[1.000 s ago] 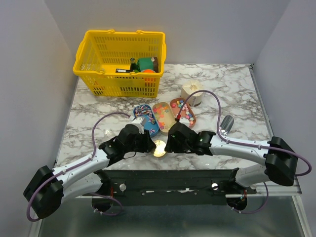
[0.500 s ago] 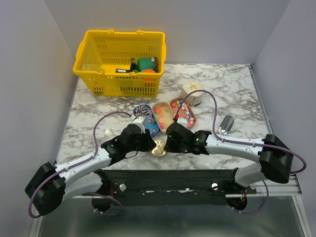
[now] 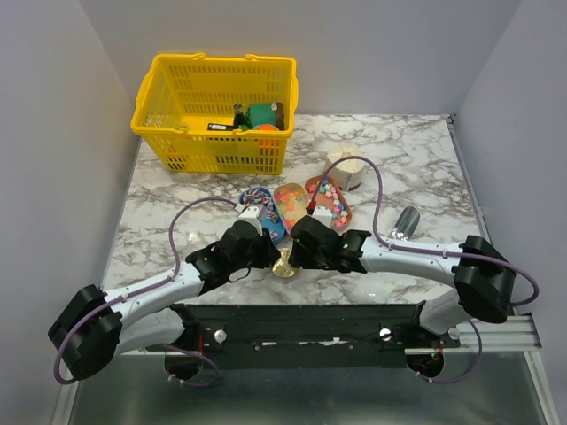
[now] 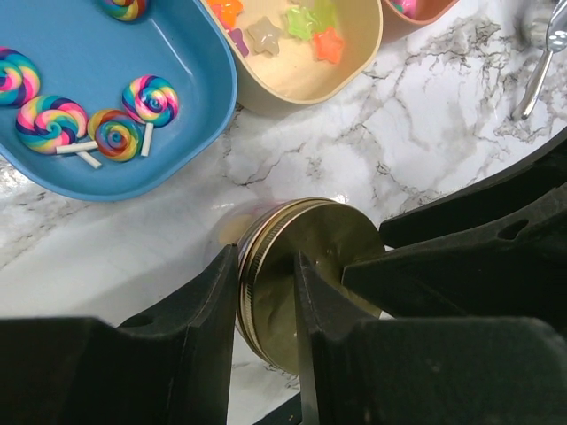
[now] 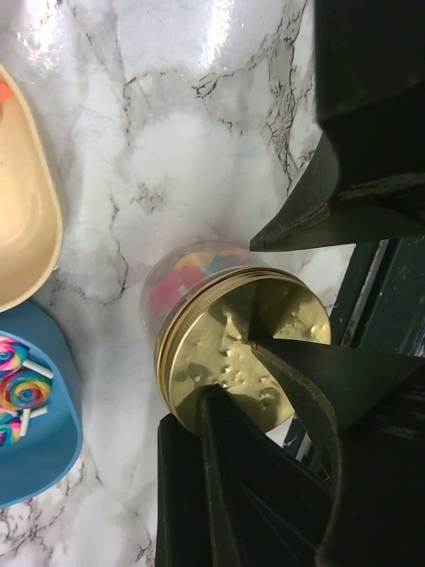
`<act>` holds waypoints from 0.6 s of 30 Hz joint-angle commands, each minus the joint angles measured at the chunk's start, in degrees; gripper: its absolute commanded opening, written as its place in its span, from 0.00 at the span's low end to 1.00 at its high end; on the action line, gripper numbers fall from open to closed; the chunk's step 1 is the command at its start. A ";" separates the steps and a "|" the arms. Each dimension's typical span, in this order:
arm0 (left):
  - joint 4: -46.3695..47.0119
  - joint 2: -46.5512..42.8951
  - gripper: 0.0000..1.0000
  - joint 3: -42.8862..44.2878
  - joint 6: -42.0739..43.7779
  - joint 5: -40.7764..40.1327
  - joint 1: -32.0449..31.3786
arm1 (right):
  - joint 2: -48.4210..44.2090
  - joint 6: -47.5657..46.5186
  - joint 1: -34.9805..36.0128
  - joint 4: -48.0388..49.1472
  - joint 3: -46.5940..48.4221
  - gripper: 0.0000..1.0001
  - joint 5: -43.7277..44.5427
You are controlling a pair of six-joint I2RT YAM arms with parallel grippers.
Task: Pack the candies
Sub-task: Close the bottle lid on the packing bottle.
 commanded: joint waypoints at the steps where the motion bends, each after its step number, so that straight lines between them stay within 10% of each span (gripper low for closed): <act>1: -6.78 3.01 0.33 -1.21 1.07 -5.08 -0.85 | 3.08 -0.78 -0.19 -4.12 0.73 0.52 5.73; 18: -9.07 3.01 0.38 -0.77 1.33 -8.07 -1.47 | 4.75 1.07 -0.19 -7.20 0.38 0.45 8.37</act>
